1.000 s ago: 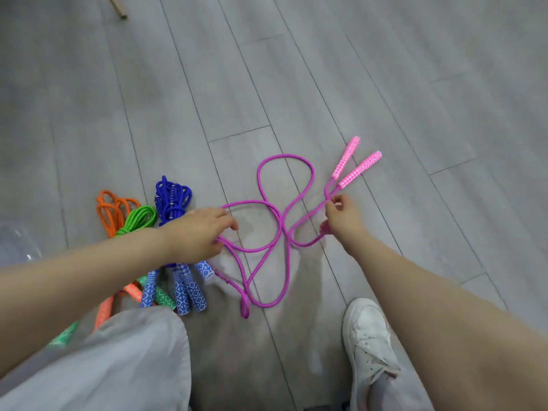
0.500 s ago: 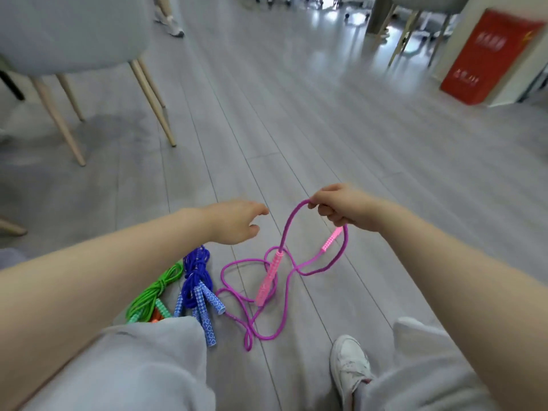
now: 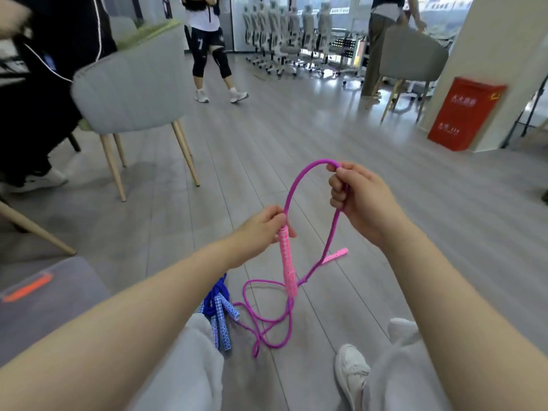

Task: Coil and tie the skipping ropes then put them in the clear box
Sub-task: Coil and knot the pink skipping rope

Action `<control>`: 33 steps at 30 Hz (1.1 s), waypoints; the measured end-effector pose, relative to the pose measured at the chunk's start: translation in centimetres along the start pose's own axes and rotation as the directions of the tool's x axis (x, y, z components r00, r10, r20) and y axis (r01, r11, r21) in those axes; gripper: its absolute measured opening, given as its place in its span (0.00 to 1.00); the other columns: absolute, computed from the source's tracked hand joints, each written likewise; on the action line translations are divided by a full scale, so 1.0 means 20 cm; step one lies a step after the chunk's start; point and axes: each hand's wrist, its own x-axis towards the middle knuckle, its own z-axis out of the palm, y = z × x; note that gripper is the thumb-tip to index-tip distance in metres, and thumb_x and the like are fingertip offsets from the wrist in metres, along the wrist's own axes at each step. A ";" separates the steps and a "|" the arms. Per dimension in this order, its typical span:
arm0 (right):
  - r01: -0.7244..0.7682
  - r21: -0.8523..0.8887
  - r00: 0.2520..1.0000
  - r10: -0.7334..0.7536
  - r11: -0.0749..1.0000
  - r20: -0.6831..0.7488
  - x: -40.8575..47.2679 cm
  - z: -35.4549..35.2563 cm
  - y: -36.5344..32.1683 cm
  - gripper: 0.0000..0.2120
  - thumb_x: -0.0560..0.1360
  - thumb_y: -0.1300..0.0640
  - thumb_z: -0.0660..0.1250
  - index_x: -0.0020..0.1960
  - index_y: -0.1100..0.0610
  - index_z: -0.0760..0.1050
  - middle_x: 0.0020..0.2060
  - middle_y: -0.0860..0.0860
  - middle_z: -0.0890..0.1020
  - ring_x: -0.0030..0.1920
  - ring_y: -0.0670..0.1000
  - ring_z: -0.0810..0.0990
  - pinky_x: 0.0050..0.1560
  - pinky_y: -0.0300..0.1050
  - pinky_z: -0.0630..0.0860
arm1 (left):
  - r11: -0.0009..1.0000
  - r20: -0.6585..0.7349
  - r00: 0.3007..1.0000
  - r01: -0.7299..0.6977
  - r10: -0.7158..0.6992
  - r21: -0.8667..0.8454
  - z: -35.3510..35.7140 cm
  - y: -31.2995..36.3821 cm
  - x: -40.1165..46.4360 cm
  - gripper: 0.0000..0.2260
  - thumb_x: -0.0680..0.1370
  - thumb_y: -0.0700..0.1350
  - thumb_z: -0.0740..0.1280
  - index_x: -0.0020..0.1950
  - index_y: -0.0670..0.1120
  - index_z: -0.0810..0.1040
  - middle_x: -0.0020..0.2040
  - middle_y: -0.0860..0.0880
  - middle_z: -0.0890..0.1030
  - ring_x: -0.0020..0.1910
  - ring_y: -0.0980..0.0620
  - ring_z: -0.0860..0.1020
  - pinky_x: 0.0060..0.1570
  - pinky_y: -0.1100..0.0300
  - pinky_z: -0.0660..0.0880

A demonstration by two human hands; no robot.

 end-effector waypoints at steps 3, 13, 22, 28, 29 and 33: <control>0.121 -0.298 0.979 -0.163 0.947 -0.120 -0.08 -0.03 -0.02 0.08 0.80 0.60 0.62 0.49 0.54 0.80 0.37 0.48 0.81 0.37 0.44 0.74 0.41 0.37 0.71 | 0.964 -0.211 0.978 -0.065 0.010 -0.257 0.04 0.10 -0.05 0.09 0.83 0.40 0.54 0.49 0.45 0.73 0.36 0.49 0.75 0.36 0.51 0.78 0.55 0.46 0.77; 0.001 -0.372 0.999 -0.016 0.928 -0.039 -0.19 0.00 0.04 0.05 0.79 0.61 0.66 0.48 0.58 0.81 0.36 0.53 0.81 0.32 0.47 0.78 0.38 0.40 0.78 | 0.986 -0.136 0.991 -0.019 -0.004 -0.167 0.24 0.11 -0.14 0.12 0.83 0.42 0.56 0.51 0.50 0.79 0.46 0.52 0.82 0.38 0.55 0.74 0.41 0.61 0.73; -0.045 -0.063 0.997 0.041 0.997 -0.064 -0.09 -0.02 0.06 0.05 0.80 0.62 0.64 0.49 0.64 0.76 0.33 0.55 0.77 0.32 0.49 0.77 0.37 0.39 0.78 | 0.975 0.103 0.995 0.018 0.005 -0.223 0.26 0.13 -0.10 0.13 0.84 0.46 0.55 0.58 0.49 0.79 0.50 0.51 0.85 0.41 0.54 0.75 0.47 0.58 0.74; -0.078 -0.011 0.990 0.076 0.997 -0.117 -0.05 -0.02 0.09 0.09 0.81 0.55 0.63 0.51 0.61 0.77 0.40 0.55 0.80 0.36 0.52 0.80 0.42 0.44 0.80 | 0.991 -0.005 0.996 -0.087 0.087 -0.098 0.25 0.11 -0.06 0.12 0.83 0.44 0.57 0.45 0.46 0.78 0.38 0.51 0.82 0.34 0.56 0.73 0.38 0.63 0.72; -0.132 -0.053 0.985 0.125 0.990 -0.119 -0.05 -0.03 0.10 0.12 0.82 0.50 0.61 0.53 0.59 0.76 0.44 0.55 0.80 0.40 0.53 0.80 0.45 0.47 0.81 | 0.982 -0.033 0.995 -0.100 0.096 -0.161 0.24 0.11 -0.05 0.13 0.84 0.44 0.57 0.43 0.46 0.77 0.38 0.51 0.82 0.35 0.55 0.74 0.38 0.63 0.72; -0.271 -0.442 0.932 0.348 0.855 0.104 -0.06 -0.08 0.18 0.26 0.81 0.36 0.49 0.64 0.50 0.75 0.58 0.48 0.81 0.58 0.46 0.78 0.61 0.41 0.70 | 0.900 -0.058 0.987 -0.162 0.151 -0.405 0.15 0.12 -0.02 0.17 0.84 0.48 0.54 0.40 0.52 0.77 0.41 0.50 0.80 0.43 0.53 0.75 0.48 0.58 0.72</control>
